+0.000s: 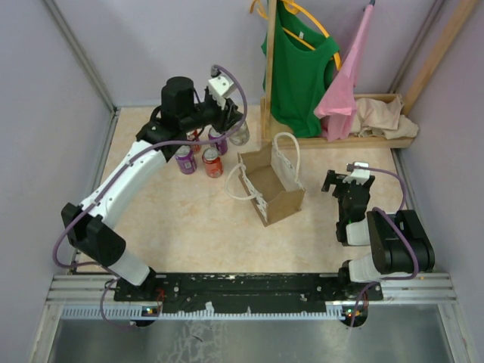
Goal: Take the beverage out of the canvas bag
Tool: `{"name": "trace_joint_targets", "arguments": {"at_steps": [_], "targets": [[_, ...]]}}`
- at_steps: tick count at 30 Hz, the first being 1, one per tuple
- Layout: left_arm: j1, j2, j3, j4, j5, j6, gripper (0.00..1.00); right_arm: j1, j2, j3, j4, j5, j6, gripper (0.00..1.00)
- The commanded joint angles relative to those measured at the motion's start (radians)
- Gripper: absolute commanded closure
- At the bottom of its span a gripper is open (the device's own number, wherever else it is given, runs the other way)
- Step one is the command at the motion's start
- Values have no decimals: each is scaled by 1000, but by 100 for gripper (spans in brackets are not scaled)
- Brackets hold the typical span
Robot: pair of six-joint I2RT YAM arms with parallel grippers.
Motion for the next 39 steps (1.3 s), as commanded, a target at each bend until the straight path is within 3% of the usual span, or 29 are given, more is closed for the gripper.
{"name": "trace_joint_targets", "arguments": {"at_steps": [1, 8, 19, 31, 39], "targets": [[11, -110, 75, 55, -102, 39, 100, -2, 1, 21, 43, 0, 8, 1], [54, -189, -15, -30, -306, 9, 100, -2, 0, 20, 44, 0, 8, 1], [116, -306, -279, -51, -364, -134, 100, -2, 1, 21, 44, 0, 8, 1], [116, -371, -579, 107, -433, -196, 100, -2, 0, 20, 44, 0, 8, 1], [118, -432, -752, 322, -500, -203, 100, -2, 1, 21, 44, 0, 8, 1]]}}
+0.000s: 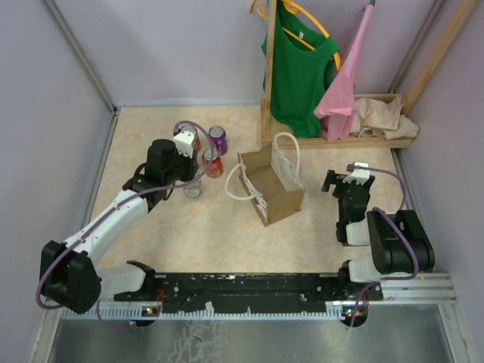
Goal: Take the beverage out of the canvas bag
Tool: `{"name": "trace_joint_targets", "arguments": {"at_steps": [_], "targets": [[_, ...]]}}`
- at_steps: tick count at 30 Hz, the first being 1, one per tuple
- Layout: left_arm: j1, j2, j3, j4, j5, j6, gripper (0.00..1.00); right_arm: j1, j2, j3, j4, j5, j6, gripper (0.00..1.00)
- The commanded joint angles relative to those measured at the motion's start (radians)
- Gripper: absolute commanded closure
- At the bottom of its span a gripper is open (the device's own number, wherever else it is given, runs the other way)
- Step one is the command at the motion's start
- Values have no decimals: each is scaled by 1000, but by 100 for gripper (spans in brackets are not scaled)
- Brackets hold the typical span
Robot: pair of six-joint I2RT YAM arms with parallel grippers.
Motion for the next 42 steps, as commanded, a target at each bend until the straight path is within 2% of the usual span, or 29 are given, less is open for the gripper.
{"name": "trace_joint_targets", "arguments": {"at_steps": [1, 9, 18, 24, 29, 31, 34, 38, 42], "targets": [[0, -54, -23, 270, -39, -21, 100, -3, 1, 21, 43, 0, 8, 1], [-1, -18, -69, 344, -14, -60, 100, -2, 1, 21, 44, 1, 8, 1], [1, 11, -79, 324, -20, -67, 100, -2, 1, 21, 44, 0, 8, 1], [1, 24, -90, 312, -19, -75, 90, -2, 1, 21, 44, 0, 8, 1], [1, 30, -96, 298, -22, -79, 71, -2, 1, 20, 44, 0, 8, 1], [2, 28, -98, 294, -31, -79, 56, -2, 0, 21, 44, 0, 8, 1], [1, 26, -103, 288, -37, -76, 43, -2, 1, 21, 43, 0, 8, 1], [1, 27, -99, 279, -36, -78, 17, -2, 1, 21, 44, 1, 8, 1], [1, 16, -85, 271, -35, -73, 9, -2, 1, 21, 44, 0, 8, 1]]}}
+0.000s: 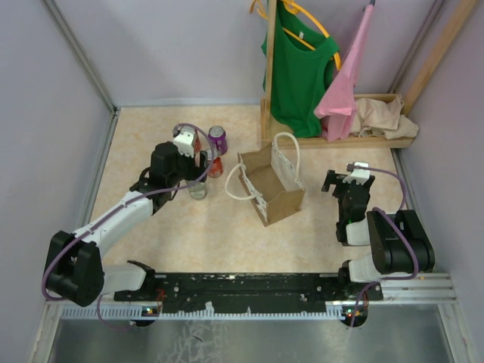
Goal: Take the beverage out of the canvas bag
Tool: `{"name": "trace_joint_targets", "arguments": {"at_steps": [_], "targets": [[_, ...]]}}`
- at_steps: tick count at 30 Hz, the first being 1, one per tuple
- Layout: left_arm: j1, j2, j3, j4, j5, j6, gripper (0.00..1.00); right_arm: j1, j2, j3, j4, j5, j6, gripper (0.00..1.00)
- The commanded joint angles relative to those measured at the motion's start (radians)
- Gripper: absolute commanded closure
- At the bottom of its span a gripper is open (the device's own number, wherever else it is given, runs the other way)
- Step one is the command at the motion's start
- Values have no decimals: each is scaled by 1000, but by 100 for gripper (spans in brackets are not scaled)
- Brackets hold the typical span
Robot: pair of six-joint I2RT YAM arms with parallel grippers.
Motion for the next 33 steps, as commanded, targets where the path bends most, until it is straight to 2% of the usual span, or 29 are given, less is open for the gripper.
{"name": "trace_joint_targets", "arguments": {"at_steps": [1, 4, 11, 19, 24, 27, 33], "targets": [[0, -32, 29, 22, -9, 2, 7, -2, 1, 21, 44, 0, 8, 1], [1, -52, 55, 2, -28, 15, 0, -2, 1, 21, 43, 0, 8, 1], [39, -80, 175, -69, -143, 73, 0, -2, 1, 21, 44, 0, 8, 1], [359, -30, 279, -100, -69, -47, 0, -2, 0, 20, 44, 1, 8, 1], [554, 11, 291, -119, -27, -146, 0, -1, 1, 20, 44, 0, 8, 1], [576, -10, 247, -95, -61, -142, 0, -2, 1, 21, 44, 1, 8, 1], [576, -31, 165, -81, -14, -170, 0, -2, 0, 21, 44, 0, 8, 1]]}}
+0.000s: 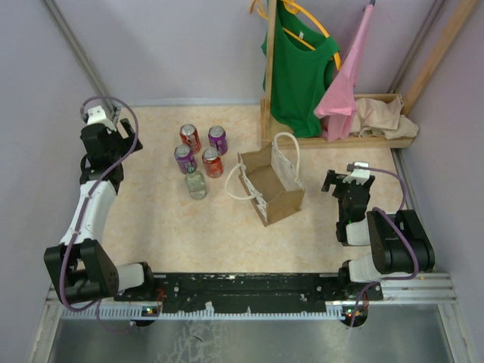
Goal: Take the beverage out of the canvas bag
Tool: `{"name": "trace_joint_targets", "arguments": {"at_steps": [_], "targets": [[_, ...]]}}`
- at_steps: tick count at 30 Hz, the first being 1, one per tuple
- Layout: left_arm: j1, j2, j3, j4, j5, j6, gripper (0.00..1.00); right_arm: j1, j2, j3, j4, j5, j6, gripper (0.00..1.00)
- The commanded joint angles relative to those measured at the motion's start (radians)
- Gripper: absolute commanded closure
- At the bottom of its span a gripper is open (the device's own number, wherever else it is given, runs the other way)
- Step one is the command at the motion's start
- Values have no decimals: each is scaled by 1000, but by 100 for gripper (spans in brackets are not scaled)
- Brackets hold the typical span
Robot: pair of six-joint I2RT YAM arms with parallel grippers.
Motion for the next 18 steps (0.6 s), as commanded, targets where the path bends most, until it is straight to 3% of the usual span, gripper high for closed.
{"name": "trace_joint_targets", "arguments": {"at_steps": [1, 10, 18], "targets": [[-3, -25, -43, 16, 45, -49, 0, -2, 0, 21, 44, 1, 8, 1], [-5, -21, -50, -2, 55, -77, 0, -2, 1, 20, 44, 0, 8, 1], [-5, -62, -125, 86, 51, -84, 0, -2, 1, 21, 43, 0, 8, 1]]}}
